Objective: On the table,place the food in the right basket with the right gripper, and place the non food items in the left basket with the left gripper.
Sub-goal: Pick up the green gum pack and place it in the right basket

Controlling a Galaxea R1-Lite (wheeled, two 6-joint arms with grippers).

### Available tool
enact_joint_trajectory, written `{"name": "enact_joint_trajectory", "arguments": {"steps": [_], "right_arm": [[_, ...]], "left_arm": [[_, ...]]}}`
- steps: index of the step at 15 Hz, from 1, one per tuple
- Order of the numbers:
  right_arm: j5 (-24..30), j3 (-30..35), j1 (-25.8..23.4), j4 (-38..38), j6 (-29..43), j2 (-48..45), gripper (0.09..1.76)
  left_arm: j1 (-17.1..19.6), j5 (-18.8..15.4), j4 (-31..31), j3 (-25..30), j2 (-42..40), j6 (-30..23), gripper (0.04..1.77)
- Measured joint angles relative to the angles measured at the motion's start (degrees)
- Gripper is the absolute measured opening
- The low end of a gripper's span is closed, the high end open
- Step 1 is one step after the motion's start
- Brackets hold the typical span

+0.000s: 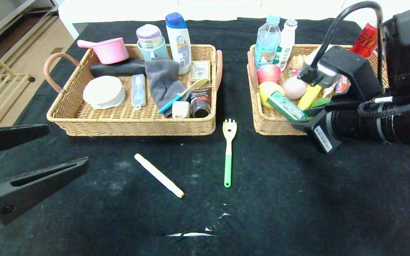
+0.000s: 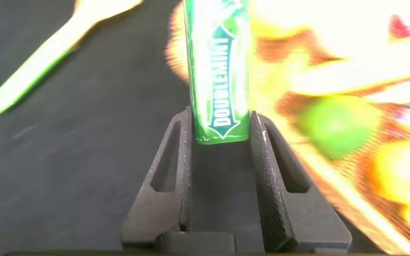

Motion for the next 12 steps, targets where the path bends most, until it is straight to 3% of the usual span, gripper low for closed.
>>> {"name": "enact_joint_trajectory", "arguments": {"steps": [6,12], "right_arm": [[-0.26,-9.91,-9.52,0.02,6.51,6.22,0.60],[-0.59,-16.53,-12.98,0.00,10.07,12.73,0.60]], "left_arm": [[0.00,0.00,0.00,0.09,0.11,0.02,1.72],[0.00,-0.11,-0.02,0.13,0.37,0.00,1.72]]}}
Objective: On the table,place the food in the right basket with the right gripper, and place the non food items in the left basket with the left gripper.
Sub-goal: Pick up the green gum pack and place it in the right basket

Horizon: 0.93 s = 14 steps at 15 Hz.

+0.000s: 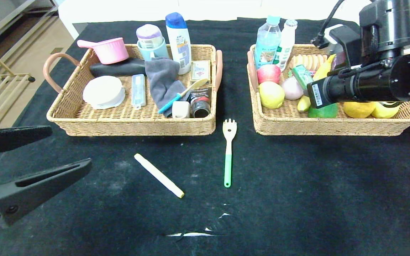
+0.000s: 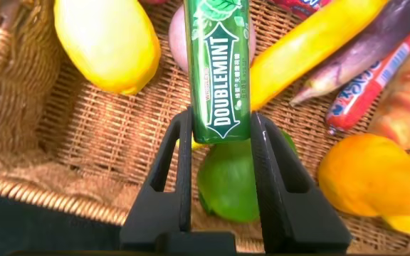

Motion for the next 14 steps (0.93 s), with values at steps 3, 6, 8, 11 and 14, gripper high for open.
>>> {"name": "enact_joint_trajectory", "arguments": {"steps": [3,6,8,11,14], "right_arm": [[-1.37,-1.99,-0.23,-0.04,0.99,1.71,0.78],[-1.48,-2.10,-0.26,0.17,2.12,2.21,1.08],[-1.51,-1.90,0.20,0.28,2.40,1.83,1.22],[-1.45,-0.06,1.78,0.27,2.47,-0.20,1.38],[-1.18,3.67,3.52,0.28,2.49,-3.77,1.48]], "left_arm": [[0.00,0.02,0.00,0.04,0.02,0.00,1.72],[0.20,0.74,-0.24,-0.52,0.38,-0.28,1.72],[2.07,1.95,-0.59,-1.79,1.05,-0.69,1.72],[7.96,1.82,-0.88,-3.85,2.51,-1.19,1.72],[10.83,1.16,-0.85,-4.38,3.80,-1.11,1.72]]}}
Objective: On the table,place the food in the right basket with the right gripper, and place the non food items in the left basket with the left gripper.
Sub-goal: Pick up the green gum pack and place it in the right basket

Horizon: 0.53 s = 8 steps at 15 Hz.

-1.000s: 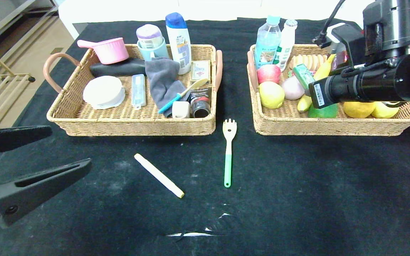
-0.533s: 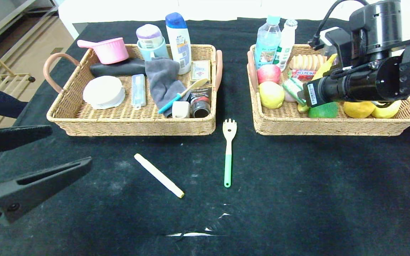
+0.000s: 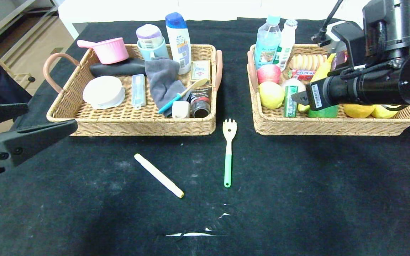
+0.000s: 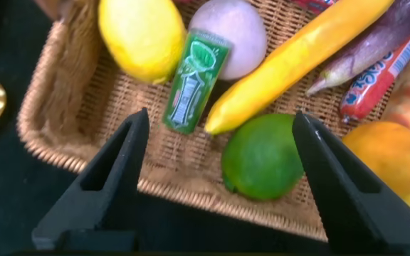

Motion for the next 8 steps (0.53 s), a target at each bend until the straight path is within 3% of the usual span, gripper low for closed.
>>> {"name": "enact_joint_trajectory", "arguments": {"steps": [5,8], "right_arm": [[4.25,10.72,4.17,-0.06,0.00,-9.55,1.59],[14.29,18.74,6.80,-0.23,-0.20,-16.99,1.62]], "left_arm": [[-0.16,-0.24,0.09,1.01,0.71,0.30,1.72],[-0.77,-0.24,0.35,1.46,0.96,0.26,1.72]]}}
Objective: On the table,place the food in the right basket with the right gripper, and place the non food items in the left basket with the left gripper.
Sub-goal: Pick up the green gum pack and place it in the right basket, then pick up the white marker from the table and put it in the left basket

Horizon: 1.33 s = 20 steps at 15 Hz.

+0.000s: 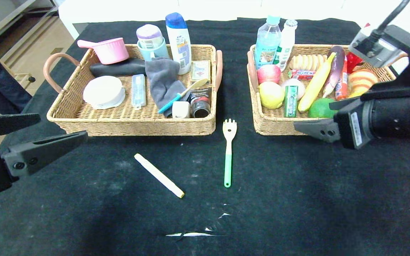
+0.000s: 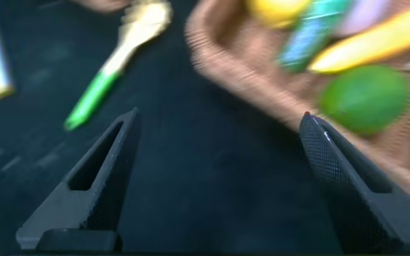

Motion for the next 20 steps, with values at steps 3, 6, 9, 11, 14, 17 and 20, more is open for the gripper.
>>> {"name": "enact_joint_trajectory", "arguments": {"steps": [3,6,9,11,14,17,20], "right_arm": [[6.90,8.08,0.30,-3.94,-0.94,-6.28,1.65],[9.91,17.40,-1.15,-14.01,-1.74,-11.13,1.67],[16.03,24.26,-4.44,-16.03,-2.21,-15.37,1.68],[19.27,26.75,-7.22,-16.80,-2.29,-17.42,1.69],[21.81,30.10,-10.14,-21.04,-1.99,-19.07,1.69],[22.37,33.61,-11.33,-25.65,-1.46,-19.85,1.70],[22.59,34.40,-12.76,-26.97,-1.38,-20.09,1.70]], "left_arm": [[-1.71,0.32,0.02,1.16,0.39,-0.06,1.72],[-4.07,1.26,-0.30,2.54,2.04,-0.50,1.72],[-4.66,5.39,-0.33,2.26,4.11,-0.45,1.72],[-4.68,7.25,0.11,2.10,5.05,-0.50,1.72],[-4.66,9.24,0.52,2.61,5.73,-0.54,1.72],[-4.71,9.46,2.77,2.78,6.40,-1.41,1.72],[-4.92,9.50,4.55,2.17,6.70,-1.69,1.72]]}}
